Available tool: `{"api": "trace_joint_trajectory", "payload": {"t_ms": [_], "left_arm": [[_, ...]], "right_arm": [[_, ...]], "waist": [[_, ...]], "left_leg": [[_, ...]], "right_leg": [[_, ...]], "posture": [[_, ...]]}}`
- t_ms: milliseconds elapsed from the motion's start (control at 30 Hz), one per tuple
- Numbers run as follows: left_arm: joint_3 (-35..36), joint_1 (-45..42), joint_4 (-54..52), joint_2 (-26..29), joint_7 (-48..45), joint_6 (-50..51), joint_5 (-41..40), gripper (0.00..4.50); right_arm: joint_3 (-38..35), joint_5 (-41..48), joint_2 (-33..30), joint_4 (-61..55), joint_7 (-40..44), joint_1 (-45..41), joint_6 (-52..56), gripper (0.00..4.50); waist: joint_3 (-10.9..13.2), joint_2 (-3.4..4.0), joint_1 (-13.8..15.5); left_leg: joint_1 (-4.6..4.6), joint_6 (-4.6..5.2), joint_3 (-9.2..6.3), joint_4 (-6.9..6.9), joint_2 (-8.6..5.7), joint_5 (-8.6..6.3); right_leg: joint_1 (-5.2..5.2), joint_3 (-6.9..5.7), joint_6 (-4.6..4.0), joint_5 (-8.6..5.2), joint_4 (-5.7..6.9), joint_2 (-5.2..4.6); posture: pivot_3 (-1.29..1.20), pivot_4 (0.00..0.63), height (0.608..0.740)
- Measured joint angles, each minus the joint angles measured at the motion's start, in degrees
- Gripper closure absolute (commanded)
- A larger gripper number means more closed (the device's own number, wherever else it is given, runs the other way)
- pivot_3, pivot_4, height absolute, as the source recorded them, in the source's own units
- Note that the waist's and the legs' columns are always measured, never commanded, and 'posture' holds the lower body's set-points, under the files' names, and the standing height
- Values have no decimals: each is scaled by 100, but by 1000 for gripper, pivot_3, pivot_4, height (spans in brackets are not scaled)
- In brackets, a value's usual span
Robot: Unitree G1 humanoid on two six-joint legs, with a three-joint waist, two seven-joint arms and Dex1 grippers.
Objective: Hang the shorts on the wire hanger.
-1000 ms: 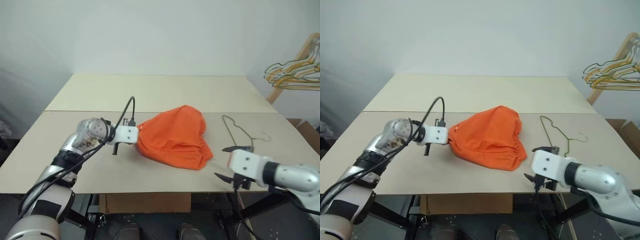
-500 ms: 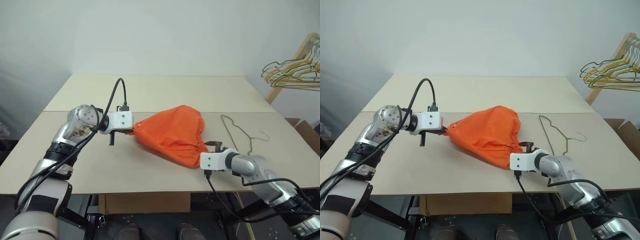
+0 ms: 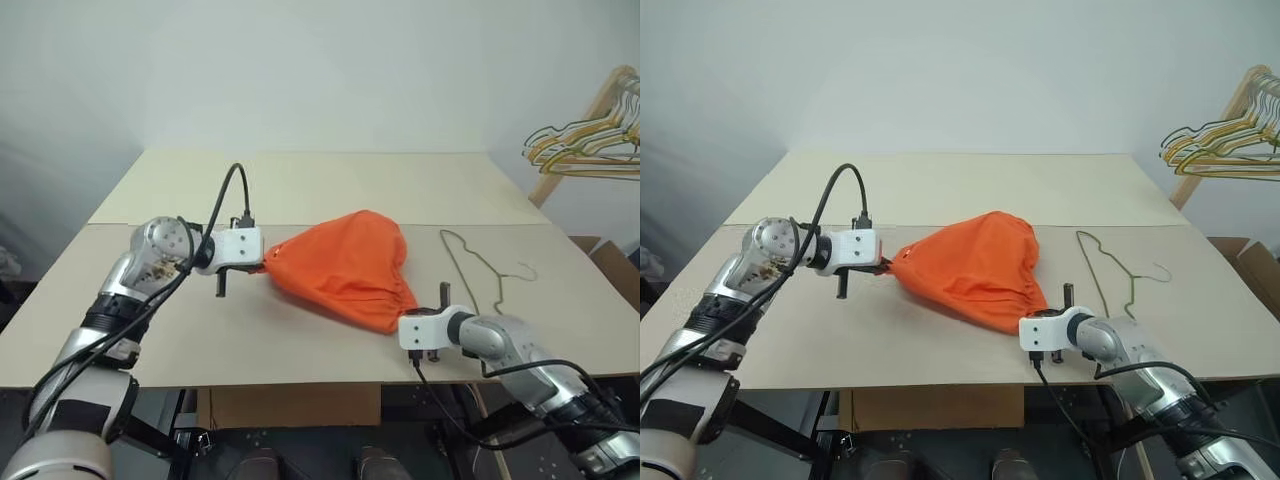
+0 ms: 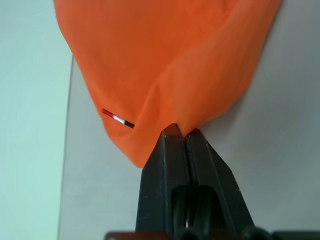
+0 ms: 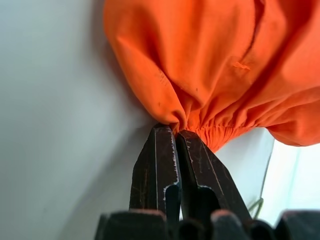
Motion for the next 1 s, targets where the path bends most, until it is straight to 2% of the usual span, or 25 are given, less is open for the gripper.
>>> {"api": "trace_joint_trajectory", "payload": {"t_ms": [133,233,267,367,467,533,600,667,700,767,833,900,1000], "left_arm": [[2,605,-474,540,-878,-155,-552,4500],[7,735,-671,743,-1287,-350,-789,4500],[8,736,-691,745,-1325,-391,-835,4500],[33,671,-563,507,-1031,-332,-794,4500],[38,188,-106,-55,-405,-213,-631,4500],[100,-474,693,-472,361,-107,-422,4500],[256,-1556,1824,-1099,1789,64,-151,4500],[625,-2773,2969,-1690,3649,268,-43,4500],[839,-3322,3415,-1825,4464,344,-52,4500],[1138,-4119,4102,-1896,5834,229,-37,4500],[1234,-4580,4500,-1906,6889,-208,101,4500],[1241,-4888,4761,-1947,7946,-793,291,4500],[1240,-5091,4852,-1929,8734,-1552,497,4500]], "right_arm": [[-730,788,-712,-1098,757,563,8,4486],[-1272,1693,-1155,-1702,1524,607,12,4486],[-1360,2033,-1276,-1790,1791,553,-2,4486],[-1421,2494,-1001,-1593,2016,16,5,4486],[-1346,2327,-646,-846,1766,-903,-79,4486],[-1306,1995,-150,7,1211,-1723,-9,4486],[-1223,1497,451,1162,234,-2830,142,4486],[-1076,850,780,2348,-955,-3932,98,4486],[-1084,652,963,2836,-1574,-4411,83,4486],[-1191,463,1311,3771,-2882,-5147,9,4486],[-1381,426,1489,4439,-4017,-5620,-383,4486],[-1499,422,1648,4619,-5121,-5859,-1099,4486],[-1535,314,1600,4574,-6072,-5796,-1892,4486]], "waist": [[3,5,-18],[5,6,-17],[5,5,-17],[6,3,-20],[8,-2,-1],[9,-8,-6],[18,-12,2],[19,-11,24],[17,-10,30],[16,-8,-13],[14,-5,-5],[14,-5,16],[14,-4,79]], "left_leg": [[-5,0,0,-6,3,-1],[14,0,-1,-4,6,-1],[26,0,0,-3,8,-1],[61,5,4,2,8,4],[69,8,4,8,6,9],[61,8,3,9,5,10],[24,12,-3,10,-2,19],[-42,10,-12,9,-7,22],[-83,9,-12,-3,-14,22],[-95,-7,-10,-40,-15,12],[-94,-31,-10,-114,-20,24],[-133,-54,-8,-127,-18,28],[-154,-107,-2,-128,-19,29]], "right_leg": [[-9,-2,-11,-6,3,-2],[10,-8,19,-28,5,-1],[20,-9,5,-35,5,-1],[50,-6,-15,-33,5,-1],[61,-8,-13,-29,5,-2],[56,-8,-10,-25,5,-1],[18,-5,29,11,8,-1],[-54,-3,-7,38,13,-2],[-101,3,-9,42,14,-6],[-132,12,-19,35,17,-9],[-152,5,-23,32,12,-20],[-204,-1,-24,31,15,-23],[-224,-20,-24,30,8,-28]], "posture": [[46,0,740],[42,0,740],[42,0,740],[44,0,740],[47,0,740],[52,0,740],[52,0,740],[60,0,740],[60,0,740],[64,0,740],[70,0,740],[69,0,740],[66,0,740]]}}
